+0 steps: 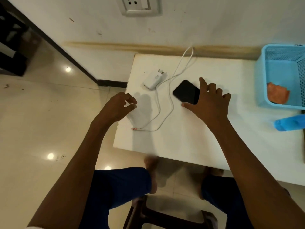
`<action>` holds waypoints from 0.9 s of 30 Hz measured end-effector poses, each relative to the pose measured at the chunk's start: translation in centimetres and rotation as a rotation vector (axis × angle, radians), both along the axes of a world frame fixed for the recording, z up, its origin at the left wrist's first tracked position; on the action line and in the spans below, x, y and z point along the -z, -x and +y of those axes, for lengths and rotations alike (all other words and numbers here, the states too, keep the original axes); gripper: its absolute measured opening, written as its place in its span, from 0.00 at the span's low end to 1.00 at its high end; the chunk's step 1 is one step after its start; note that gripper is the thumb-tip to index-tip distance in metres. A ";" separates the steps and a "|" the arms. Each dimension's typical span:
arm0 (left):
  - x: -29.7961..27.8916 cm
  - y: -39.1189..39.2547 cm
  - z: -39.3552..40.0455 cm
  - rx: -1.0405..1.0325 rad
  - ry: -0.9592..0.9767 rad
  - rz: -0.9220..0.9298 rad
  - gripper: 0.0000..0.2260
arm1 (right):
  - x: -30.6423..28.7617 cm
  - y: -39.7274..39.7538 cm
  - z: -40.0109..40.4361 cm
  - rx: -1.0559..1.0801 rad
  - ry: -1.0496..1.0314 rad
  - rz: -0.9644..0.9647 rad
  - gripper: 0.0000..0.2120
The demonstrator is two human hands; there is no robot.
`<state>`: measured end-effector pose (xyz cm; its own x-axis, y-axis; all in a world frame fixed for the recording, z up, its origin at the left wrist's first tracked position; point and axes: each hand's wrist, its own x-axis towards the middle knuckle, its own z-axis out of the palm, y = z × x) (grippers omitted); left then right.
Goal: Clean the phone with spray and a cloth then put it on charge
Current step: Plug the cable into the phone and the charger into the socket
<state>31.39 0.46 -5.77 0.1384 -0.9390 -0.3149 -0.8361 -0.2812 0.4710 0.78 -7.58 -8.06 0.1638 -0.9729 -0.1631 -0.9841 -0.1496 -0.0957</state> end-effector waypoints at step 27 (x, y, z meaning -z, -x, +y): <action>1.5 -4.1 2.6 -0.292 -0.016 -0.093 0.10 | 1.6 -16.4 9.0 -0.563 0.029 -0.242 0.13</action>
<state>35.48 3.11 -7.24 0.4309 -0.8500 -0.3030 -0.7581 -0.5231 0.3895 17.22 1.45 -9.66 0.6830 -0.7297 -0.0321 -0.7041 -0.6461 -0.2946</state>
